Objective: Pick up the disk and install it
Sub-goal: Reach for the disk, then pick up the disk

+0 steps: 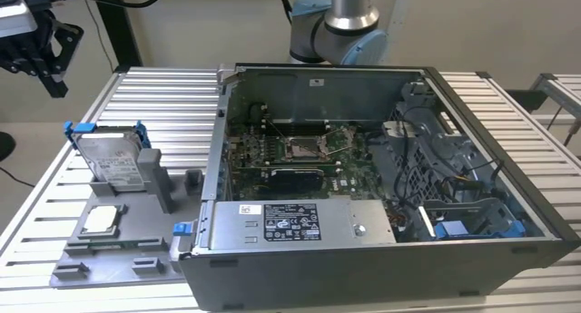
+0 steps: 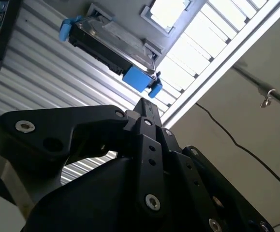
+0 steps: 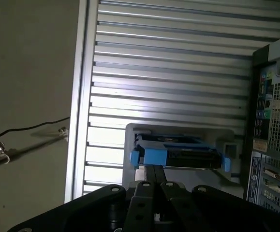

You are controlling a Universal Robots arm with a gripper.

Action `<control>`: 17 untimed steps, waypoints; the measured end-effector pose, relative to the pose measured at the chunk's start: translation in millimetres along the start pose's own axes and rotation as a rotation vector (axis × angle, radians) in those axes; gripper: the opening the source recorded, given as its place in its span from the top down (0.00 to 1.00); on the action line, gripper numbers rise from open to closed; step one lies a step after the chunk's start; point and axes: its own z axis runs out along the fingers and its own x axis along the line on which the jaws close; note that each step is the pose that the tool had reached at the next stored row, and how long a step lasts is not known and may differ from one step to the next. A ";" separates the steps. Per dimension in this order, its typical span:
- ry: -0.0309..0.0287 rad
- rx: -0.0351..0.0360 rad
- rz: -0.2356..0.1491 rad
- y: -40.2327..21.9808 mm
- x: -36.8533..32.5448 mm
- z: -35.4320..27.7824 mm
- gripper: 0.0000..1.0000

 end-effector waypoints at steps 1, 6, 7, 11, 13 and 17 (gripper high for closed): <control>0.0006 0.0002 -0.011 0.3 0.0 0.0 1.00; 0.0039 0.0007 -0.076 1.2 -0.1 0.0 1.00; 0.0048 0.0011 -0.091 1.4 -0.1 0.0 1.00; 0.0080 0.0032 -0.151 2.1 -0.1 0.0 1.00; 0.0096 0.0042 -0.181 2.4 -0.1 0.1 1.00; 0.0127 0.0063 -0.239 2.9 -0.1 0.1 1.00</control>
